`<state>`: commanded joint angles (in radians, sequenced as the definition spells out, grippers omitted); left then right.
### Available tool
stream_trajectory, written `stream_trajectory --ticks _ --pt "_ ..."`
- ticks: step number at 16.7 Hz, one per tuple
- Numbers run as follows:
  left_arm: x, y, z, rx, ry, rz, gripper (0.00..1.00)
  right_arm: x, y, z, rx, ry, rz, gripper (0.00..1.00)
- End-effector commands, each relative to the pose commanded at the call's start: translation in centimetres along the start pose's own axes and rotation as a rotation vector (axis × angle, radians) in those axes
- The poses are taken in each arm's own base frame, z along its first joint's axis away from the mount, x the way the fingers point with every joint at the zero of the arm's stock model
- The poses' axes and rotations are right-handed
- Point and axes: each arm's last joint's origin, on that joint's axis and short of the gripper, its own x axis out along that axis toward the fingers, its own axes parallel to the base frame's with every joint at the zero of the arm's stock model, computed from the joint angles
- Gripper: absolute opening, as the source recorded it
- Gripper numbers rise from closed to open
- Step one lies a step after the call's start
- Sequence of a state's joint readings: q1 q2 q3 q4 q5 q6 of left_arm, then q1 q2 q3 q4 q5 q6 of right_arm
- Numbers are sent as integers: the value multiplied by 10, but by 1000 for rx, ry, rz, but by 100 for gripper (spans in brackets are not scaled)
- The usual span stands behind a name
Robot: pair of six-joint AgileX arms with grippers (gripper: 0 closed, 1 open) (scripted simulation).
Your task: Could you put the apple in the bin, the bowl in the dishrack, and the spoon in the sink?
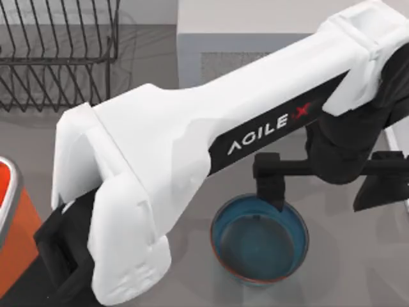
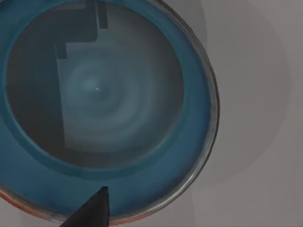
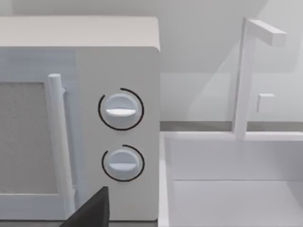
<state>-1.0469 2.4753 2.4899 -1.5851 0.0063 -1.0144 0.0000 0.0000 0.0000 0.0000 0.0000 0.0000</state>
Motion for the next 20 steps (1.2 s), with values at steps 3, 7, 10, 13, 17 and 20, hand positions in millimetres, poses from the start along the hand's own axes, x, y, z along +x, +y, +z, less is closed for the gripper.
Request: stream_trajectory --ticks 3,7,10,13,17,20 --pt "0 0 0 0 0 0 100 0 0 0 0 0 0 100" --pt "8 -1 2 0 -3 -5 100 0 0 0 0 0 0 100" --pt "36 -3 4 0 -1 -2 100 0 0 0 0 0 0 100" --pt "72 -2 3 0 1 2 100 0 0 0 0 0 0 100" --pt "99 0 0 0 0 0 100 0 0 0 0 0 0 100" --pt "100 0 0 0 0 0 100 0 0 0 0 0 0 100"
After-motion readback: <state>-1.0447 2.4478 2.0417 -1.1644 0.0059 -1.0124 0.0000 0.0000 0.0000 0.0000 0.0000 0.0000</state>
